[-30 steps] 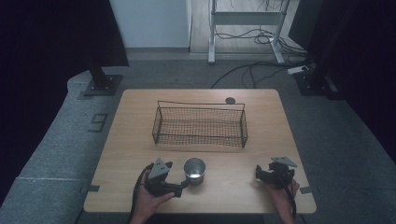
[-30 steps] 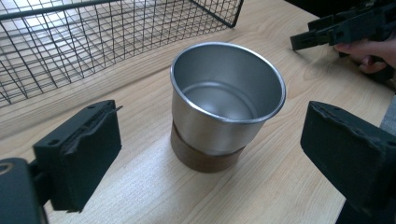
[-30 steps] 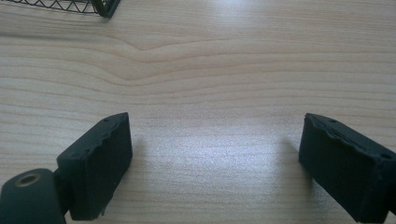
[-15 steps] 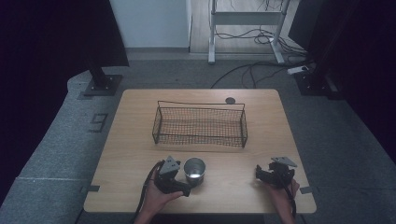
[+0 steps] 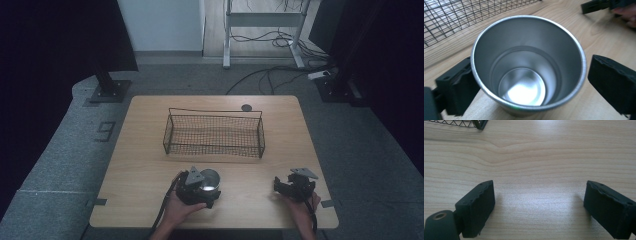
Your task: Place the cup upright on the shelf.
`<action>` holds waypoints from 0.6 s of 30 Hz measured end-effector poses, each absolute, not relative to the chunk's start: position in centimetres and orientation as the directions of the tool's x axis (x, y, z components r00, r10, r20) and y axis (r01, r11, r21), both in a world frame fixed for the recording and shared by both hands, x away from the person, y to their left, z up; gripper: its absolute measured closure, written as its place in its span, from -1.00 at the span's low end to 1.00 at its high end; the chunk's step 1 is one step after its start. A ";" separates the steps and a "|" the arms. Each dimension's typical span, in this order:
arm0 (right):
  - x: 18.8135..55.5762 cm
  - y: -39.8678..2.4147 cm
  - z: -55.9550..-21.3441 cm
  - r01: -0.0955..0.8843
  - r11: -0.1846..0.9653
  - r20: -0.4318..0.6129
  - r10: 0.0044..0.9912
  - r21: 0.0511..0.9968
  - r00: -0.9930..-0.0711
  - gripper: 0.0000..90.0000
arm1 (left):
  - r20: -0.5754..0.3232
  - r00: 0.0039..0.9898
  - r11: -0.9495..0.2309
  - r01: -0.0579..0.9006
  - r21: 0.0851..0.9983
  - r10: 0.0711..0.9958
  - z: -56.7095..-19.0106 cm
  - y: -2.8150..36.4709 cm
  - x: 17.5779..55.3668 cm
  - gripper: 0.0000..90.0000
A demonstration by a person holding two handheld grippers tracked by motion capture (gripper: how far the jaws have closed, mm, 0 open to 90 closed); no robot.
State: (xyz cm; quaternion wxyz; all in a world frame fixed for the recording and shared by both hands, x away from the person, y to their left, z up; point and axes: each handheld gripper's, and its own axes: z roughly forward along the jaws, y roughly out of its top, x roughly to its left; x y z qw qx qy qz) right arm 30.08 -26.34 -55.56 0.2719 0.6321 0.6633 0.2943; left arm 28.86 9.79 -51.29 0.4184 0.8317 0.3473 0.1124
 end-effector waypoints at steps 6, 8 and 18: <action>30.1 -26.3 -55.6 0.678 0.027 0.012 0.999 0.734 -0.053 -0.77 | -0.080 0.716 -0.406 0.480 0.778 0.693 -51.4 9.8 28.9 -0.65; 30.1 -26.3 -55.6 0.678 0.027 0.012 0.999 0.734 -0.053 -0.77 | -0.064 0.713 -0.411 0.473 0.780 0.698 -51.5 9.8 28.8 -0.62; 30.1 -26.4 -55.6 0.678 0.029 0.012 0.998 0.735 -0.056 -0.77 | -0.069 0.738 -0.417 0.454 0.787 0.671 -51.1 10.5 28.9 -0.58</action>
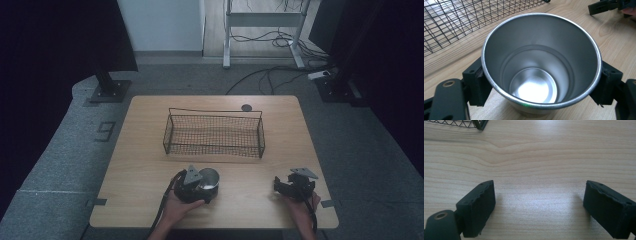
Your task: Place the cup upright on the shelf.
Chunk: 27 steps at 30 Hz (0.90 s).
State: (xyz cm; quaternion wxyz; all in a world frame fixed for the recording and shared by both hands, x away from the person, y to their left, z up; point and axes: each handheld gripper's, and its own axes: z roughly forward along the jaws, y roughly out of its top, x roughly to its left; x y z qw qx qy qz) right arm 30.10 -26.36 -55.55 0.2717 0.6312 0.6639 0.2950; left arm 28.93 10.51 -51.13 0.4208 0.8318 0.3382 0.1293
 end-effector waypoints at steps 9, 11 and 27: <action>30.1 -26.3 -55.5 0.678 0.029 0.012 0.998 0.735 -0.056 -0.76 | -0.092 0.746 -0.373 0.432 0.821 0.660 -50.0 11.5 28.7 -0.58; 30.1 -26.3 -55.5 0.678 0.029 0.012 0.998 0.735 -0.055 -0.76 | -0.095 0.746 -0.368 0.429 0.825 0.659 -49.9 11.6 28.7 -0.58; 30.1 -26.3 -55.5 0.677 0.029 0.012 0.998 0.736 -0.056 -0.75 | -0.089 0.743 -0.351 0.415 0.840 0.663 -48.3 12.9 28.9 -0.58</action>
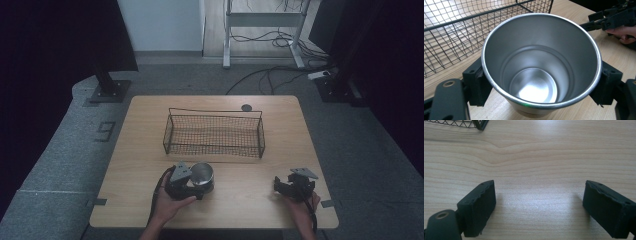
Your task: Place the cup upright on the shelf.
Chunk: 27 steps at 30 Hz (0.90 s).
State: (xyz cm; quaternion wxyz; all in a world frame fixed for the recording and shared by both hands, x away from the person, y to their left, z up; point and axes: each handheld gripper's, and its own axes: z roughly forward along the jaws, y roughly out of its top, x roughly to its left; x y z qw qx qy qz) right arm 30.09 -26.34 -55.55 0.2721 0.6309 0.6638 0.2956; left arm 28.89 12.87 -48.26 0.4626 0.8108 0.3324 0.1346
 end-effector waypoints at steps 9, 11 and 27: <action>30.1 -26.3 -55.5 0.675 0.032 0.011 0.998 0.737 -0.059 -0.74 | -0.068 0.746 -0.350 0.388 0.853 0.663 -47.1 13.3 29.0 -0.58; 30.1 -26.3 -55.5 0.675 0.032 0.011 0.998 0.737 -0.059 -0.74 | -0.066 0.744 -0.348 0.387 0.854 0.665 -46.8 13.4 29.1 -0.58; 30.1 -26.4 -55.5 0.675 0.032 0.010 0.998 0.737 -0.059 -0.72 | -0.050 0.743 -0.351 0.373 0.859 0.667 -45.2 14.2 30.0 -0.58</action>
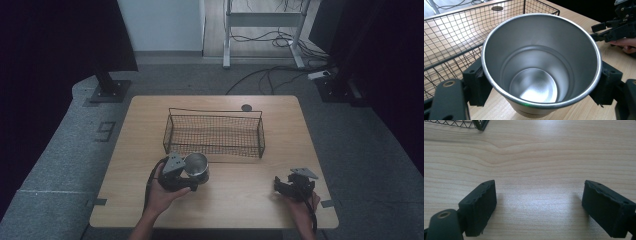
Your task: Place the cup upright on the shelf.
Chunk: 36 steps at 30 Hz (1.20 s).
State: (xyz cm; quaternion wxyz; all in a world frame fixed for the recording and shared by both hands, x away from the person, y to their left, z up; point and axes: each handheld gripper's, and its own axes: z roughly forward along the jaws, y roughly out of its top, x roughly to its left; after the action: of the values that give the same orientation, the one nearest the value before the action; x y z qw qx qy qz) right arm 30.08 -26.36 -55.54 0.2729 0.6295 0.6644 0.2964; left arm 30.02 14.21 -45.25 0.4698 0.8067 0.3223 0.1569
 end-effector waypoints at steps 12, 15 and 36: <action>30.1 -26.3 -55.5 0.673 0.032 0.011 0.998 0.739 -0.059 -0.72 | -0.030 0.754 -0.377 0.362 0.852 0.656 -44.4 14.3 30.5 -0.58; 30.1 -26.3 -55.5 0.673 0.032 0.010 0.998 0.739 -0.059 -0.71 | -0.032 0.753 -0.375 0.364 0.853 0.657 -44.4 14.3 30.7 -0.58; 30.1 -26.3 -55.5 0.672 0.033 0.010 0.998 0.740 -0.060 -0.71 | -0.012 0.753 -0.384 0.350 0.854 0.658 -43.1 13.2 32.3 -0.58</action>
State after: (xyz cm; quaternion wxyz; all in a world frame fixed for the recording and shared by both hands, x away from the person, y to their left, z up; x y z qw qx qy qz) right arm 30.07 -26.33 -55.54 0.2739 0.6283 0.6646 0.2976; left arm 32.25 13.15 -43.12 0.4608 0.8149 0.3092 0.1674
